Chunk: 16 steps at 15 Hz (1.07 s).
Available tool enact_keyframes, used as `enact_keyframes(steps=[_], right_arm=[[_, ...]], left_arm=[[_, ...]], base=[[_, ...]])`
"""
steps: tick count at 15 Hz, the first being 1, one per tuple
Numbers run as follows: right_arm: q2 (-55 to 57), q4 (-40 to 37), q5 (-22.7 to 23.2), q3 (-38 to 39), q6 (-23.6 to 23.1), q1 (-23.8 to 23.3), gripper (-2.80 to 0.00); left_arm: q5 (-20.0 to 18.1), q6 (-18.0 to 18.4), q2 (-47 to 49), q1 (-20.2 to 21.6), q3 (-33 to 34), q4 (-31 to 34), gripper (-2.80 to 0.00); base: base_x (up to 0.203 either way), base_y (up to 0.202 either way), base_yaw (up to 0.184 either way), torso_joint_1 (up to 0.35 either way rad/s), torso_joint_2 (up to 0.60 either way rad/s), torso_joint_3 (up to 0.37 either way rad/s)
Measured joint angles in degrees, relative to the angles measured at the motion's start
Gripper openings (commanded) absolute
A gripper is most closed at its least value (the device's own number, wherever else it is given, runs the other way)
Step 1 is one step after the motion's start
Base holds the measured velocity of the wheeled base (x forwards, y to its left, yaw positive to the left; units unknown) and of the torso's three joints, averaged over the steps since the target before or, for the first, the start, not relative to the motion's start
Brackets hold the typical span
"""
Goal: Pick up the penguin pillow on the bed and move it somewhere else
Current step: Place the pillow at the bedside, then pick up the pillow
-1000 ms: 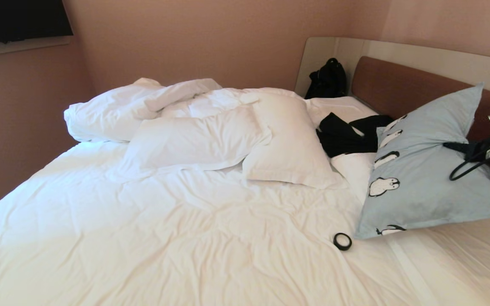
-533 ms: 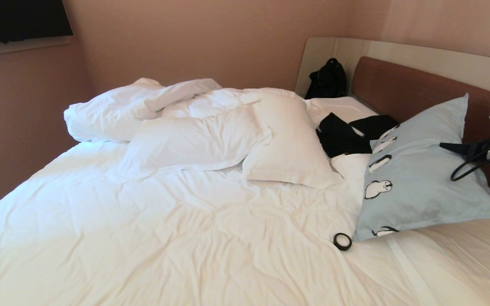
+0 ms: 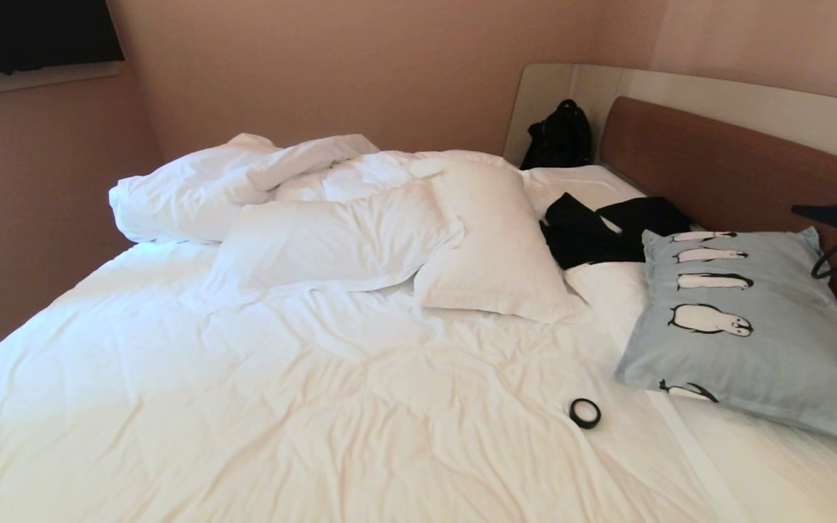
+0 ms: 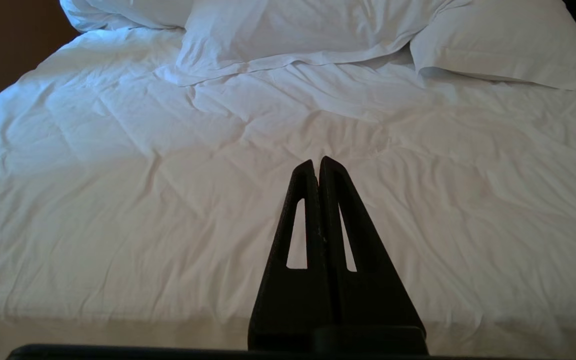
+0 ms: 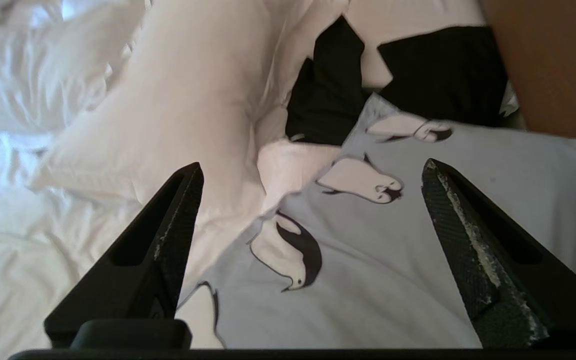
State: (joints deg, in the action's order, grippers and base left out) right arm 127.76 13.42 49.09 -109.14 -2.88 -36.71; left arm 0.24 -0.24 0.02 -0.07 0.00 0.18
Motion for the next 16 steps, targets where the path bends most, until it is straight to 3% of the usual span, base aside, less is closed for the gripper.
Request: enact_keyframes(steps=[2, 3, 10, 16], right_arm=[[-2.8, -0.1, -0.4, 0.4, 3.3, -0.4, 0.00], [-3.7, -0.4, -0.6, 0.6, 5.0, -0.4, -2.80], [-13.9, -0.7, -3.7, 11.9, 14.6, 2.7, -2.80], [-23.1, -6.4, -15.8, 28.9, 23.8, 3.9, -2.80]], left_arm=[[0.0, 0.0, 0.0, 0.0, 0.0, 0.0, -2.80], [0.0, 0.0, 0.0, 0.0, 0.0, 0.0, -2.80], [0.0, 0.0, 0.0, 0.0, 0.0, 0.0, -2.80], [0.0, 0.0, 0.0, 0.0, 0.0, 0.0, -2.80]], base=[[0.000, 0.000, 0.000, 0.000, 0.00, 0.000], [0.000, 0.000, 0.000, 0.000, 0.00, 0.000], [0.000, 0.000, 0.000, 0.000, 0.00, 0.000], [0.000, 0.000, 0.000, 0.000, 0.00, 0.000]])
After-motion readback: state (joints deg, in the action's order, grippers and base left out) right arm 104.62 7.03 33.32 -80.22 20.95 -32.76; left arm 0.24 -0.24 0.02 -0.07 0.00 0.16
